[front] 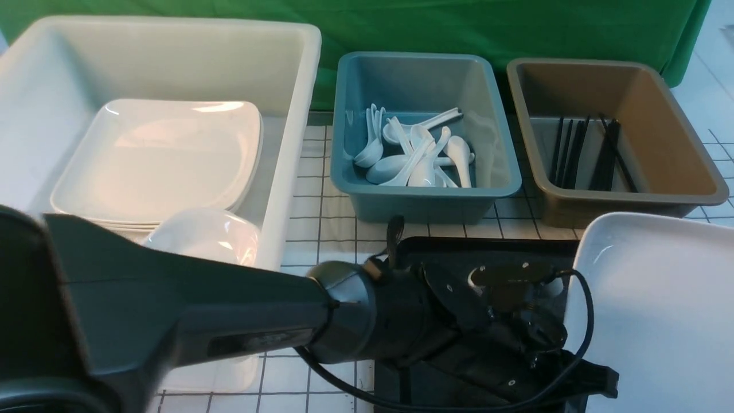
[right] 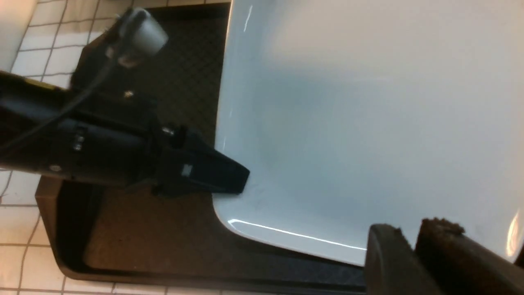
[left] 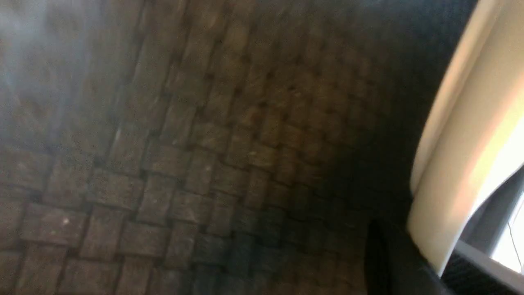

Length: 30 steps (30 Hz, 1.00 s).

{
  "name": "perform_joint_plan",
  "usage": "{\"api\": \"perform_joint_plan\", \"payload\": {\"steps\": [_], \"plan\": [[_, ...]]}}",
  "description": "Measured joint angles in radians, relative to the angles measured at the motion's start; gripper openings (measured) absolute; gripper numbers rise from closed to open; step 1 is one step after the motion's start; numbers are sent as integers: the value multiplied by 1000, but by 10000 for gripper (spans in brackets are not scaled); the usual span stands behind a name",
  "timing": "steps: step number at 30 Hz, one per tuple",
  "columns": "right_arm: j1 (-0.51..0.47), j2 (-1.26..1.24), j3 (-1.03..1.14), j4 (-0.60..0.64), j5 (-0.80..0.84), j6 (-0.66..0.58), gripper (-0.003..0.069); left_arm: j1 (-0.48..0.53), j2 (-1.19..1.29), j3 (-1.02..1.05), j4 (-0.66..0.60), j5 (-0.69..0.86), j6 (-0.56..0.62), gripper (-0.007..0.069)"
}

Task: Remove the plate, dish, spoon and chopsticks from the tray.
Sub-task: Use the left arm to grab a plate from the dinner plate, then use the left arm to put the plate into the large storage box on the left

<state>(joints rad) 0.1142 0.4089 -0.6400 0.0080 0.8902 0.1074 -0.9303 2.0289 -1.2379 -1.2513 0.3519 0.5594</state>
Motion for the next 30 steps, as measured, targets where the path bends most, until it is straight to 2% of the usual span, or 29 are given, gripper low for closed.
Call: {"api": "perform_joint_plan", "payload": {"steps": [4,9,15,22,30], "plan": [[0,0,0,0,0,0,160,5,-105,0,103,-19,-69,17],[0,0,0,-1,0,0,160,48,-204,2,136,19,-82,20],[0,0,0,0,0,-2,160,176,-300,6,150,144,-88,20],[0,0,0,-1,0,-4,163,295,-354,7,142,224,-77,20],[0,0,0,-1,0,-6,173,511,-496,7,24,316,1,20]]}}
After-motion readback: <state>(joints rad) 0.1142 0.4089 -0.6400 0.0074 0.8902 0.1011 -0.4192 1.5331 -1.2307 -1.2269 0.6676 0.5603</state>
